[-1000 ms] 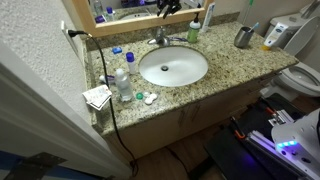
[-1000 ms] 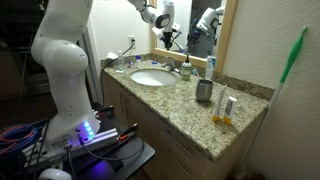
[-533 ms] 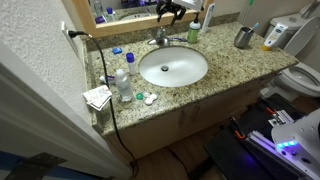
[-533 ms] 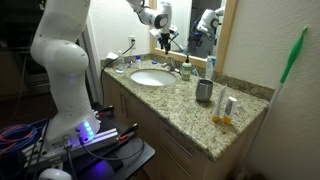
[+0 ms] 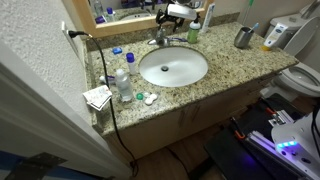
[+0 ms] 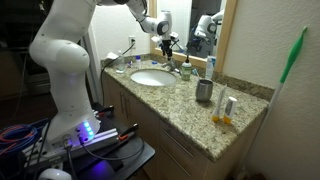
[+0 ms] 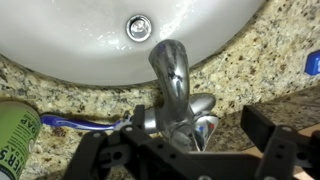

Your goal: Open the tap faucet.

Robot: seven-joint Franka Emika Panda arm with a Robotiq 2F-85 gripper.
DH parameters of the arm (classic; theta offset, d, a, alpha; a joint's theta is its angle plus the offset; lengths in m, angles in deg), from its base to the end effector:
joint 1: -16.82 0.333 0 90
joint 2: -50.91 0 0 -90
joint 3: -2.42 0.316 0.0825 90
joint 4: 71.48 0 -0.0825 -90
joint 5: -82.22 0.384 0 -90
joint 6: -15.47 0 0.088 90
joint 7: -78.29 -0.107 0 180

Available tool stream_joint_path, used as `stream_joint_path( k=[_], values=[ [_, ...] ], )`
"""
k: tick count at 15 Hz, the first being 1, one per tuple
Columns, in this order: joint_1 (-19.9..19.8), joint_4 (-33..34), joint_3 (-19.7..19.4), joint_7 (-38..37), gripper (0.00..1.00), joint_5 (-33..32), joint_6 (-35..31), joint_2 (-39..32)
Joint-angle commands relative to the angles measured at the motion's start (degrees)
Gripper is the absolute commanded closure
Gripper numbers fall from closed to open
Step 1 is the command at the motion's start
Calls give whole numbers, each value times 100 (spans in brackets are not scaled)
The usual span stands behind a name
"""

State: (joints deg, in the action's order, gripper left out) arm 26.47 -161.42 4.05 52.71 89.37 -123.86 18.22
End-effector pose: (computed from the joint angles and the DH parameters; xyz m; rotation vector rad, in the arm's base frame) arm 0.7096 0.1385 0.3398 -2.8831 0.4936 -0.3559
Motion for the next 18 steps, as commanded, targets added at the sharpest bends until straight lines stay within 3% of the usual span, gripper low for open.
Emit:
stream_joint_path(
  k=[1,2,11,15,18],
  values=[
    [128,574,-179,-232,30,-144,142,-422],
    [135,670,-200,-242,31,-148,166,-496],
    [106,742,-118,-115,94,-2,334,-388],
    [-28,665,-24,13,93,177,390,-313],
    [-301,519,249,410,93,655,166,-197]
  ],
)
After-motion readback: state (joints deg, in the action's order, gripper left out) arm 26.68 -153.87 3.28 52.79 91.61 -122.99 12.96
